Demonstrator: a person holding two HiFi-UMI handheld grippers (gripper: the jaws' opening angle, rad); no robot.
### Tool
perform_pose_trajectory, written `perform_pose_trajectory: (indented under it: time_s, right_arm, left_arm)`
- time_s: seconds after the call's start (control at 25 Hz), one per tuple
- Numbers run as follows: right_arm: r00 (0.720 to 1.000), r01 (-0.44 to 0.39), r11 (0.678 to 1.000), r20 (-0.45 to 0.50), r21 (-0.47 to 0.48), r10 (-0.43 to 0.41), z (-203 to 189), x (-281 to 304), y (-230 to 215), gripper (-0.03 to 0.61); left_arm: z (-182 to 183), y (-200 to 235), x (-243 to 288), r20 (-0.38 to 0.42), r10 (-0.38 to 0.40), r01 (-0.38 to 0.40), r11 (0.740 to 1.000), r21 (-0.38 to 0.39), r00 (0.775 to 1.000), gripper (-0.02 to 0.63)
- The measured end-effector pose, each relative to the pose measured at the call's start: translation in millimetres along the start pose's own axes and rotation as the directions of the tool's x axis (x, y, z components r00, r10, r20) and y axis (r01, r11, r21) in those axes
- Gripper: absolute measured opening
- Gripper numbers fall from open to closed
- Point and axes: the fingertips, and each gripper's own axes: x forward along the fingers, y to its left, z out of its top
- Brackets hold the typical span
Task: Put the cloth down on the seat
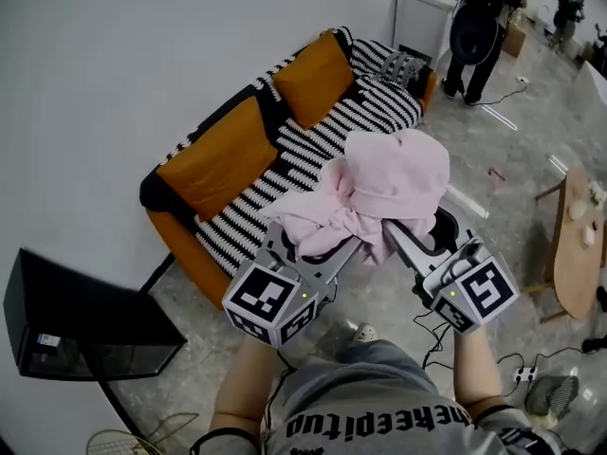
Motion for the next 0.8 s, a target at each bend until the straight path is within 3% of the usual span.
perform_pose_trajectory:
  time_s: [0.44, 0.8]
  right_arm:
    - [1.000, -0.015, 1.000, 0.017, 0.013, 0.015, -5, -5, -57, 0.222]
    - [1.000, 0.002, 1.000, -0.001, 0.010, -0.002, -13, 36, -75, 0.222]
  left_arm:
    - [3, -5, 55, -0.012, 0.028, -0.028, 1.000, 0.006, 1.000, 0.296]
    - [1, 37, 75, -0.015, 0.013, -0.013, 1.000, -0.009, 1.000, 0.296]
